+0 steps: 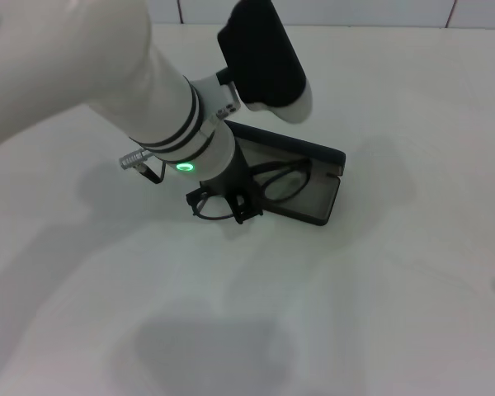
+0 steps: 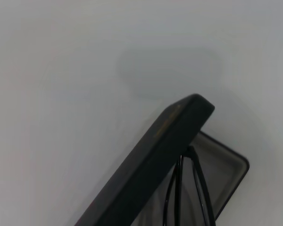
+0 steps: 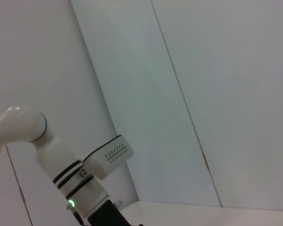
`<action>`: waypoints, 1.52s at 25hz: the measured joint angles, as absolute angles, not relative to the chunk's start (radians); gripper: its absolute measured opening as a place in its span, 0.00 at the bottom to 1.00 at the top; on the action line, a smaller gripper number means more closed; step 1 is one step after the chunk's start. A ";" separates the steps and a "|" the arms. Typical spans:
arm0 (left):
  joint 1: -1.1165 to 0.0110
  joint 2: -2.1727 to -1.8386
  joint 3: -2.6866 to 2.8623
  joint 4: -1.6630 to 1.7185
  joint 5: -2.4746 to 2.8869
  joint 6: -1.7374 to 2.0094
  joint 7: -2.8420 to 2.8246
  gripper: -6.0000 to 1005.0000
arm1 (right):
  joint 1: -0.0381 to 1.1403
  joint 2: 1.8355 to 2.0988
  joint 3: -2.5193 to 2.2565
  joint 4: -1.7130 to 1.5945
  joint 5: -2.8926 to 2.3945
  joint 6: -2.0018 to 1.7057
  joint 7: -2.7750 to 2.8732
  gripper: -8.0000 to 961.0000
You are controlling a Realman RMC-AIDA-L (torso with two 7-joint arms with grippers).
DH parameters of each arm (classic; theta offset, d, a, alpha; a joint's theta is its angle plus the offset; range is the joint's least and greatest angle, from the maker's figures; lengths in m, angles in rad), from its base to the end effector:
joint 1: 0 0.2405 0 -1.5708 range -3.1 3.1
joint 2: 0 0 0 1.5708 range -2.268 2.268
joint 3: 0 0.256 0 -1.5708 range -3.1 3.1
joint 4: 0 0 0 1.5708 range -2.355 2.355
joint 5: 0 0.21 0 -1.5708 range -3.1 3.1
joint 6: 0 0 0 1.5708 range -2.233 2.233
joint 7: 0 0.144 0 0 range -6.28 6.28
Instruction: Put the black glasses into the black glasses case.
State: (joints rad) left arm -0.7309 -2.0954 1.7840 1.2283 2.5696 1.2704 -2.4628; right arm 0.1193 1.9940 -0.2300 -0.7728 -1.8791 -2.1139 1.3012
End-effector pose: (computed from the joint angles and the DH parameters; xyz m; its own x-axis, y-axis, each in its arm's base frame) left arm -0.1276 0.3546 -0.0842 0.8961 0.2364 -0.3755 0.1113 -0.9389 -0.3256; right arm 0.3439 0.1720 0.1206 0.5929 -0.2084 -0.7778 -0.5943 -0.7651 -0.2480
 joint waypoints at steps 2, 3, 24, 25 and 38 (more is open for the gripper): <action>-0.727 -2.096 1.819 1.252 2.603 1.274 -2.469 0.11 | 0.119 1.994 -0.230 -0.770 -1.879 -2.113 1.301 0.46; -0.725 -2.096 1.842 1.263 2.624 1.275 -2.469 0.11 | 0.119 1.994 -0.230 -0.767 -1.879 -2.113 1.300 0.46; -0.773 -2.103 2.030 1.327 2.692 1.272 -2.432 0.11 | 0.103 1.979 -0.216 -0.710 -1.879 -2.099 1.250 0.46; -0.774 -2.103 2.034 1.327 2.692 1.272 -2.433 0.11 | 0.103 1.979 -0.216 -0.710 -1.879 -2.098 1.248 0.46; -0.788 -2.101 2.071 1.363 2.751 1.271 -2.420 0.12 | 0.099 1.978 -0.216 -0.698 -1.879 -2.097 1.231 0.46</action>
